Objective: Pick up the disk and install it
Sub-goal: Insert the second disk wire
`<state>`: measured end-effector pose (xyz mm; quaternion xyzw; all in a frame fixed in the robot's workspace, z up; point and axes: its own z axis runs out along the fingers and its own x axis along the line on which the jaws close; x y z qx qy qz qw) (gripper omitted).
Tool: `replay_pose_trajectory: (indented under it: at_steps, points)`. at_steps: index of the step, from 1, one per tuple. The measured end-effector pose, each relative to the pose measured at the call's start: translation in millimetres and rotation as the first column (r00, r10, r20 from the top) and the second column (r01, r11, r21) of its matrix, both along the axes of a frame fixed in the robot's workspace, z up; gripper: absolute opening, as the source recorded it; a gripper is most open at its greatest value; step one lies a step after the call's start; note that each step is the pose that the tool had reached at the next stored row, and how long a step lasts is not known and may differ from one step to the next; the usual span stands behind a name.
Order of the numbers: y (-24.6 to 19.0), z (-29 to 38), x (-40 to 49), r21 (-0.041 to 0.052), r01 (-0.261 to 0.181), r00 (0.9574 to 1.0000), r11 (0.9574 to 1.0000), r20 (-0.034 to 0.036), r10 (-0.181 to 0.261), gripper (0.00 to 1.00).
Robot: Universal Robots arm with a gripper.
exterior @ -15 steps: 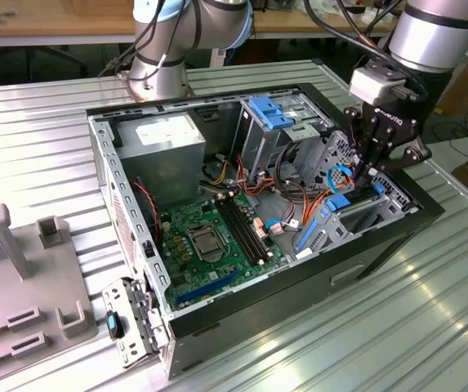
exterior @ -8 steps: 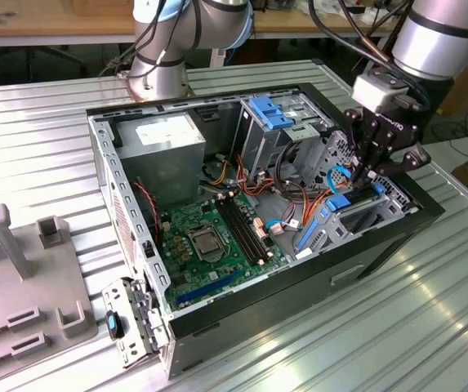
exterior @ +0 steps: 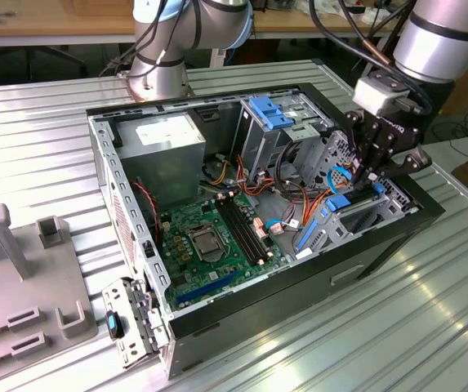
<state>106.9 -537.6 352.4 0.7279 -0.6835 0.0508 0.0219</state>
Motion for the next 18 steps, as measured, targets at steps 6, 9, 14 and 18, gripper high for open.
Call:
replay_pose_trajectory:
  at_steps: [6, 9, 14, 18]
  points:
    - [-0.2, -2.1, 0.3, 0.0026, -0.010, 1.0000, 0.9999, 0.0000, 0.010, 0.16]
    - [-0.4, -2.1, 0.5, 0.0025, -0.011, 0.9999, 0.9999, 0.0000, 0.011, 0.16]
    - [-0.5, -2.3, 2.3, 0.0025, -0.011, 0.9999, 0.9999, -0.0001, 0.011, 0.16]
    - [-0.6, -4.3, 2.5, 0.0036, -0.011, 0.9999, 0.9999, 0.0000, 0.011, 0.16]
